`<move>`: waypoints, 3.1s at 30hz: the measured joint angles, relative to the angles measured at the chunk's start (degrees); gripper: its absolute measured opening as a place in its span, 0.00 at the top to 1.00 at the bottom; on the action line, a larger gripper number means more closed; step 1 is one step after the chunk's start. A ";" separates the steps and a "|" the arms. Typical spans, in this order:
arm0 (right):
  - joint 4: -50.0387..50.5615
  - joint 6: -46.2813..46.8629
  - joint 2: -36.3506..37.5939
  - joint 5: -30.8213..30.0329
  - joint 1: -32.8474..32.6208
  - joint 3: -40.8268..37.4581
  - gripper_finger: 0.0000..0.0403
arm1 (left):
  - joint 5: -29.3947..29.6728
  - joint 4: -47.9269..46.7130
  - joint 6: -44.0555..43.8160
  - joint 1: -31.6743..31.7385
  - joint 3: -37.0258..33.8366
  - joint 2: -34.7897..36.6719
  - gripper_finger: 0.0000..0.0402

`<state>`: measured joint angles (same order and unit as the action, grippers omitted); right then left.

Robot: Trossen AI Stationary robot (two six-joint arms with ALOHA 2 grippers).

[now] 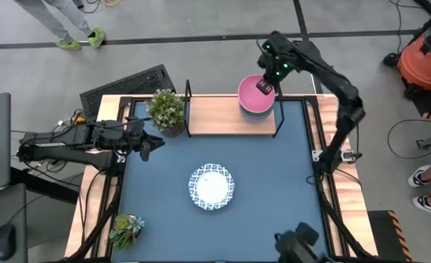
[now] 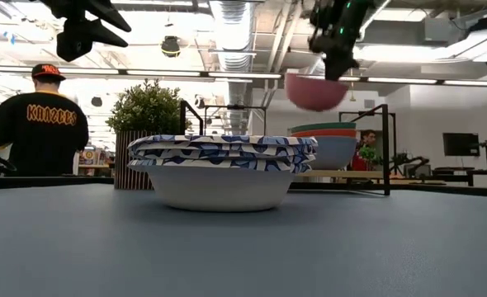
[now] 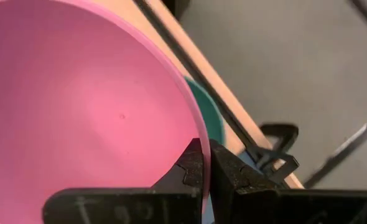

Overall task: Place and stack bowls onto a shelf
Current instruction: Stack the pink bowl on top of the green bowl on the shelf, then put the blue patterned bowl on the shelf

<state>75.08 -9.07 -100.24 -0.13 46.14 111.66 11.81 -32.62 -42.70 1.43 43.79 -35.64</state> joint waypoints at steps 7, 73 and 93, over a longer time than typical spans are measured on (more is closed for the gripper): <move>3.00 -5.07 -7.53 0.29 2.82 0.67 0.94 | 0.00 -0.04 -0.19 -0.01 0.00 0.00 0.72; -45.92 17.77 1.54 1.08 -46.97 -35.14 0.61 | 1.02 -0.11 1.51 0.00 0.00 0.00 0.72; -58.89 17.65 1.57 1.08 -47.27 -45.34 0.61 | 0.59 -1.33 0.87 -0.01 0.00 0.00 0.72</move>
<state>16.19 8.58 -98.66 0.95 -1.14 66.33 12.40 -33.95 -41.83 1.42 43.79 -35.64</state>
